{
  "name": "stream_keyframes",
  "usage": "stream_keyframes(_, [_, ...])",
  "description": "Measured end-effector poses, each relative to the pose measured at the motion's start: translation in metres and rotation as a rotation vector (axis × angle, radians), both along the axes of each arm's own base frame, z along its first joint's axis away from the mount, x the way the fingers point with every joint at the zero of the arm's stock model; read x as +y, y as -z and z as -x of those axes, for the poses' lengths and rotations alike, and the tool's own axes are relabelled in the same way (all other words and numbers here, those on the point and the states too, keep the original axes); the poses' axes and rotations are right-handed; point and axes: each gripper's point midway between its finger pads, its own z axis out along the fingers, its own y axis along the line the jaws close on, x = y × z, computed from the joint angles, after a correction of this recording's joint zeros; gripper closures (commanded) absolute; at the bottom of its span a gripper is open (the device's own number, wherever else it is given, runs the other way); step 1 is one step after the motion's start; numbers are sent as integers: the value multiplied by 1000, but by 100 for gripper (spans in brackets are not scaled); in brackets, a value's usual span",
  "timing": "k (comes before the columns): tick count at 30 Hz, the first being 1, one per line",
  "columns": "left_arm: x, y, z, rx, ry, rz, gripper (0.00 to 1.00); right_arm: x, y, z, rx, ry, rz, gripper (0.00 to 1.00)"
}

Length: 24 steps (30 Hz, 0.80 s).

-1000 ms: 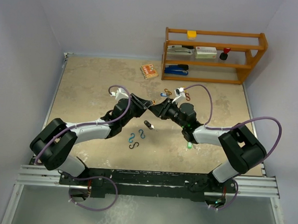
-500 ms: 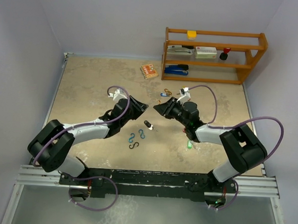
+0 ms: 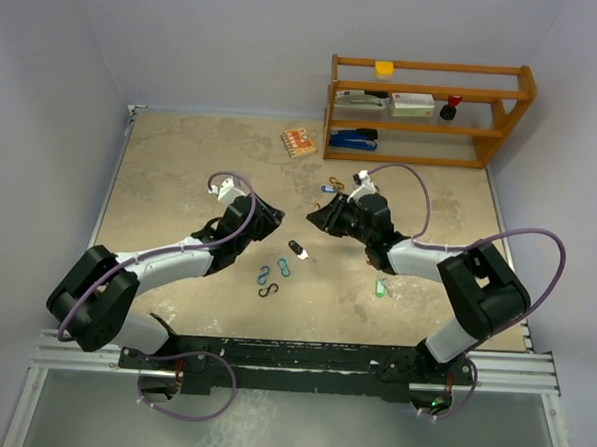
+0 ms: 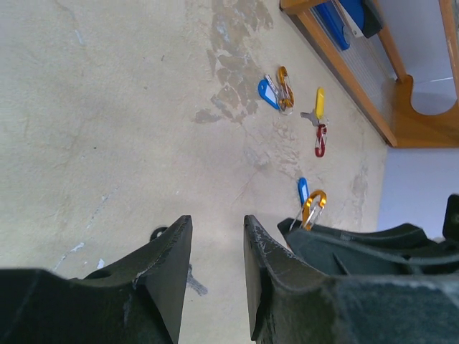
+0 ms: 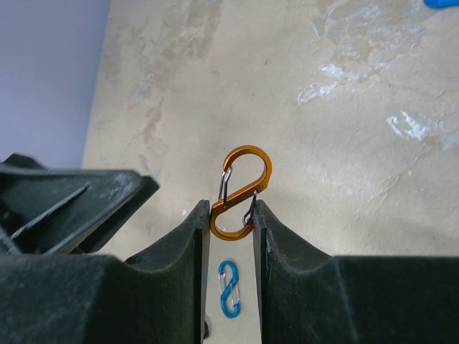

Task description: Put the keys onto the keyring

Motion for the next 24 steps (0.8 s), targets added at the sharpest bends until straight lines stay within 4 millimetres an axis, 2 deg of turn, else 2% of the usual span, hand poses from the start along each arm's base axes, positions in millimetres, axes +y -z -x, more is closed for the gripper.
stream_keyframes(5, [15, 0, 2, -4, -27, -73, 68, 9, 9, -20, 32, -31, 112, 84])
stream_keyframes(10, [36, 4, 4, 11, -62, -187, 68, 12, 25, -30, 70, -57, 246, 84])
stream_keyframes(18, [54, 9, 10, 27, -84, -285, 69, 2, 50, -28, 121, -62, 464, 84])
stream_keyframes(24, [57, 12, 11, 35, -84, -309, 69, -5, 51, -26, 122, -54, 557, 84])
